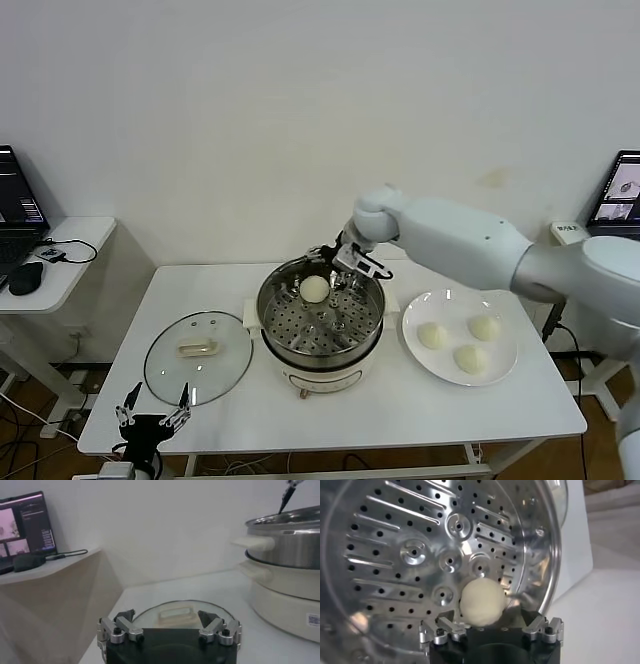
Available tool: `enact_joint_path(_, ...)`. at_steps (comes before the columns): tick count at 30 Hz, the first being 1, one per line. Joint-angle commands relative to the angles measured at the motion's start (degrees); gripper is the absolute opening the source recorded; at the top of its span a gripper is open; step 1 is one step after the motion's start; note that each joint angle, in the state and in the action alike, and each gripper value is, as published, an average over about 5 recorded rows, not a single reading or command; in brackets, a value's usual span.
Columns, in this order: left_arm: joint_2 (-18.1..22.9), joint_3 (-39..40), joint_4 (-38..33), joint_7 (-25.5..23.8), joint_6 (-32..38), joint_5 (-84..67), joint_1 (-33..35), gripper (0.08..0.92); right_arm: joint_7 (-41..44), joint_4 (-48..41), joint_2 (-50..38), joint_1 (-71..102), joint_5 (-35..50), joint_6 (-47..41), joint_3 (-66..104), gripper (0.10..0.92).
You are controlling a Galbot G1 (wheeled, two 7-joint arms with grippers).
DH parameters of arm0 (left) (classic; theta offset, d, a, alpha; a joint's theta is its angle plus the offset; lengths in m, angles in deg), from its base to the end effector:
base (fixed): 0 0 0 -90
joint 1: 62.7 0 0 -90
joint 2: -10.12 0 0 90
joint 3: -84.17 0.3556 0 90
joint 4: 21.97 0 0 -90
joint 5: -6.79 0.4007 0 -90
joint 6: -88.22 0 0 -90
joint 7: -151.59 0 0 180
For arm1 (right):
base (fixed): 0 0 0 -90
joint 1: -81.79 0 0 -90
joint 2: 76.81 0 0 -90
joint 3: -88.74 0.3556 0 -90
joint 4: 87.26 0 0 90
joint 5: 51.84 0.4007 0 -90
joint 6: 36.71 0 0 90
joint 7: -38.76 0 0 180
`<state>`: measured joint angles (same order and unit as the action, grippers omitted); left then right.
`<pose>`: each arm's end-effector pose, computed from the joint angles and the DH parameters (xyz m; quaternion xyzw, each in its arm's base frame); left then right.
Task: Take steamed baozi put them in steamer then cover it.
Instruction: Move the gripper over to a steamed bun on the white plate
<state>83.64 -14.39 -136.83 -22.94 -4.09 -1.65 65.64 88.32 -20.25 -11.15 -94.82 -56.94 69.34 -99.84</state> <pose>0.1802 0.1050 -0.3517 0.0447 -0.9872 -0.0937 0.1214 0.6126 0.1213 -0.0914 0.5993 -0.3393 0.7250 0.0097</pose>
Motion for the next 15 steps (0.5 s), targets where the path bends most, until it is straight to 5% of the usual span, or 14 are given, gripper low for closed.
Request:
enact_joint_path(1,-1.1,-0.1,-0.2,0.0,-0.4,-1.1,-0.3,0.823,1.3,16.5,-15.9,-9.4,15.7,-19.1,-2.9,0.823)
enact_joint_path(9,-4.7,-1.8,0.9,1.1,0.0,-5.4,-2.6,0.823,2.3,29.8,-37.3,-15.7,18.3,-28.3,-8.0,0.823)
enact_joint_path(15,-4.6,-1.4,1.1,1.2,1.5,-7.4,-4.2,0.823,3.0,32.4,-46.4,-3.3,14.3,-29.6,-0.8,0.823)
